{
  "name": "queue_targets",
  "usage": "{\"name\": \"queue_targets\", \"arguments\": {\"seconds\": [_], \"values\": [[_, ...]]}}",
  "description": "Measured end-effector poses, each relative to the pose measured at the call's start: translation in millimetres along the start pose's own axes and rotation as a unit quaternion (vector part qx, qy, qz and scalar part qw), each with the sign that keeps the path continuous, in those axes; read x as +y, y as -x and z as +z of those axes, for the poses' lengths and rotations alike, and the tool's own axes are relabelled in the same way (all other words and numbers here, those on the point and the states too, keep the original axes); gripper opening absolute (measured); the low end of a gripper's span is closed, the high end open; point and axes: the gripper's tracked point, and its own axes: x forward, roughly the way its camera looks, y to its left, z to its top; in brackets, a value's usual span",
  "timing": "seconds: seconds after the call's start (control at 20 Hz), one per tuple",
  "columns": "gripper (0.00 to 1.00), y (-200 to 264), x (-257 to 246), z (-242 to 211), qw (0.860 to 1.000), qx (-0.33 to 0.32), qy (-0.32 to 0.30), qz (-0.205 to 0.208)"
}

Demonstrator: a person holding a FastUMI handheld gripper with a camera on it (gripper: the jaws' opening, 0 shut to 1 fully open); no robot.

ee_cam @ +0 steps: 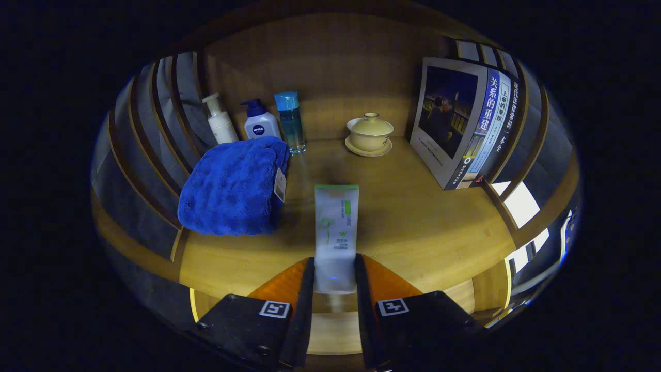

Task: Pull open the drawer, take out the items inside it, and place them on the countertop above the cabinet.

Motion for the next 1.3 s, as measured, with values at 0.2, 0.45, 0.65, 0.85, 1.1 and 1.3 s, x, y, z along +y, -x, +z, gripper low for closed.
{"name": "queue_targets", "arguments": {"seconds": [0.2, 0.45, 0.65, 0.85, 1.1, 1.3], "values": [[0.56, 1, 2, 2, 1.000, -0.014, 0.002, 0.005], [0.84, 24, 3, 7, 0.998, -0.057, 0.022, 0.016], [0.99, 56, 1, 4, 0.994, -0.105, 0.001, 0.028], [0.99, 99, -3, -14, 0.986, -0.157, -0.023, 0.048], [0.99, 150, -9, -39, 0.971, -0.231, -0.011, 0.056], [0.99, 189, -20, -80, 0.956, -0.287, -0.011, 0.068]]}}
